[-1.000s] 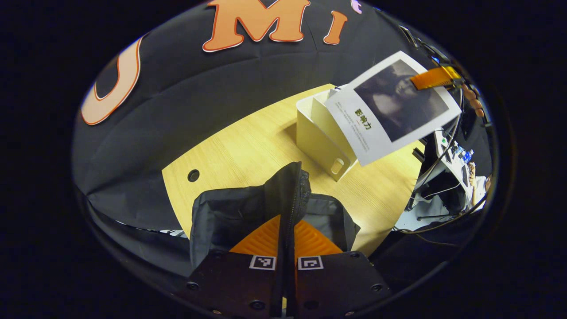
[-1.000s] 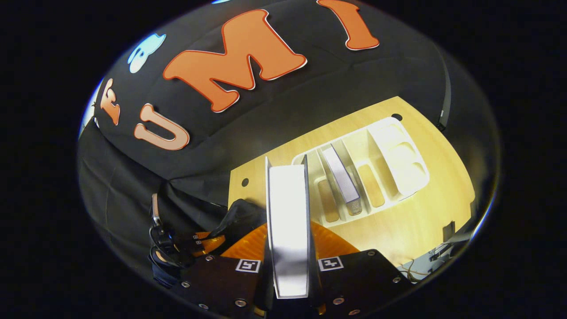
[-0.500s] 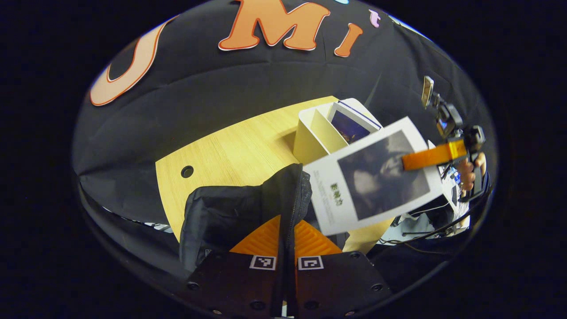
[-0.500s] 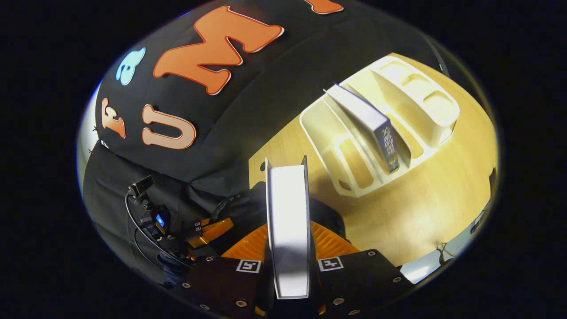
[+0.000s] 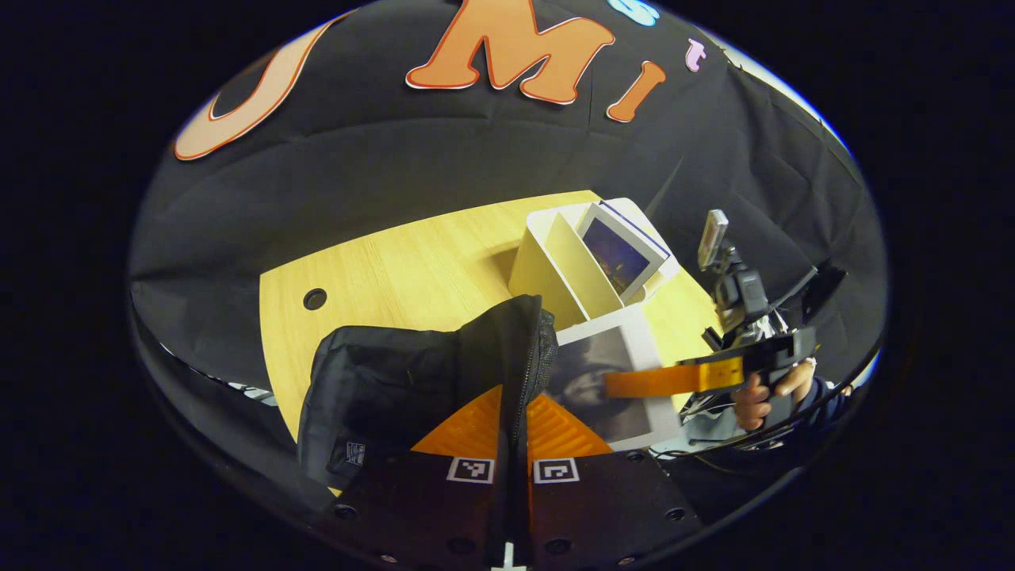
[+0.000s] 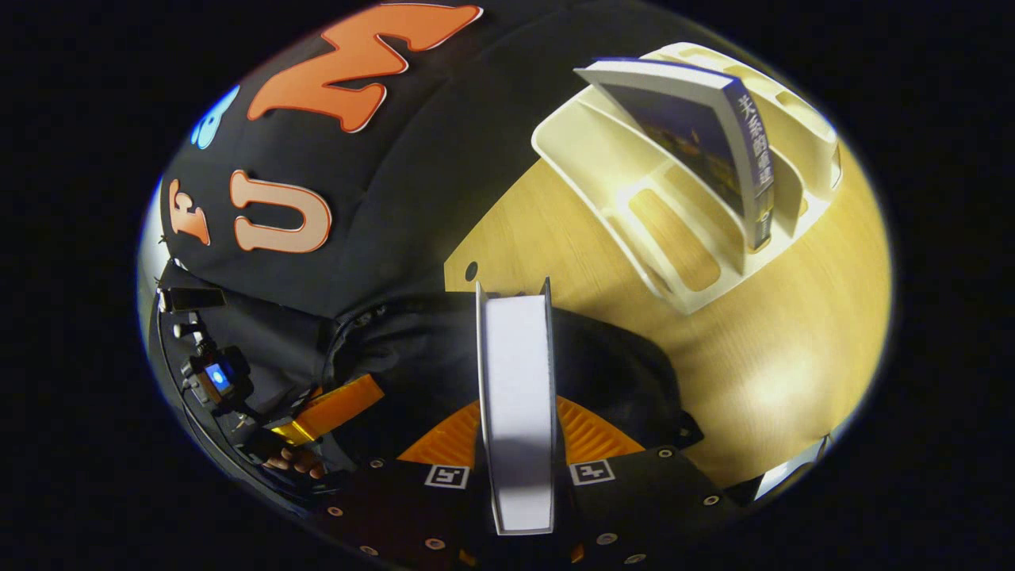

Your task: Open the schoolbag, grab two books from the bookshelf and put them into the schoolbag.

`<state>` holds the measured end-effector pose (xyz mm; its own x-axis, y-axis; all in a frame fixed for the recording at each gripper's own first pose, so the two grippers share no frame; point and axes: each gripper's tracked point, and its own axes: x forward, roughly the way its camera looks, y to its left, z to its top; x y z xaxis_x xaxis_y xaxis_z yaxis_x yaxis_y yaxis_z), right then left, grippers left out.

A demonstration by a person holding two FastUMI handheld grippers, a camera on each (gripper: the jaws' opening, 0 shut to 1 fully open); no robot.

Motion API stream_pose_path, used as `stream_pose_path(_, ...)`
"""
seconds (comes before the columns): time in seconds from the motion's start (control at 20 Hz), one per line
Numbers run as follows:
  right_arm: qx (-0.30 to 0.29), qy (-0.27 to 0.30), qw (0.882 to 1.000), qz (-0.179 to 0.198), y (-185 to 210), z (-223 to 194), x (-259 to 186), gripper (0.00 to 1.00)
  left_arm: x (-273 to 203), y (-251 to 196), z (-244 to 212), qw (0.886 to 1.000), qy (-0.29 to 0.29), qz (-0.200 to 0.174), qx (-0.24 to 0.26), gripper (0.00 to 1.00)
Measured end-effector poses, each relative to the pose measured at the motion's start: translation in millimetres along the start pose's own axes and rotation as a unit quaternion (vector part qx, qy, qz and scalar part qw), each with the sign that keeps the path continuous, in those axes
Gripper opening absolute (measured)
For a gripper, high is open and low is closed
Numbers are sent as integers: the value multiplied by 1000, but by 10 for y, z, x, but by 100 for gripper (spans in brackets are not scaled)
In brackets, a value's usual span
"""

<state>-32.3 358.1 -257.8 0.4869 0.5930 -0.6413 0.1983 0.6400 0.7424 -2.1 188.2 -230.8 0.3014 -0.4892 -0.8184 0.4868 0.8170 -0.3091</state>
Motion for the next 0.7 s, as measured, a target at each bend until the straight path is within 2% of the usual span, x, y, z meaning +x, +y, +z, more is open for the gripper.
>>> stream_pose_path(0.3, -4, 9, 1000, 17, 78, -144, 532, 31, -5, -150, -23, 999, -11, -22, -23, 4)
stream_pose_path(0.55, 2, 42, 999, 22, 113, -373, 843, 32, 20, -204, -41, 1000, -11, -17, -21, 4)
stream_pose_path(0.65, -2, 59, 998, 7, 71, -423, 852, 35, 28, -202, -41, 1000, -12, -11, -21, 4)
stream_pose_path(0.7, -4, 83, 997, -10, 2, -504, 786, 25, 27, -175, -44, 1000, -12, -6, -25, 4)
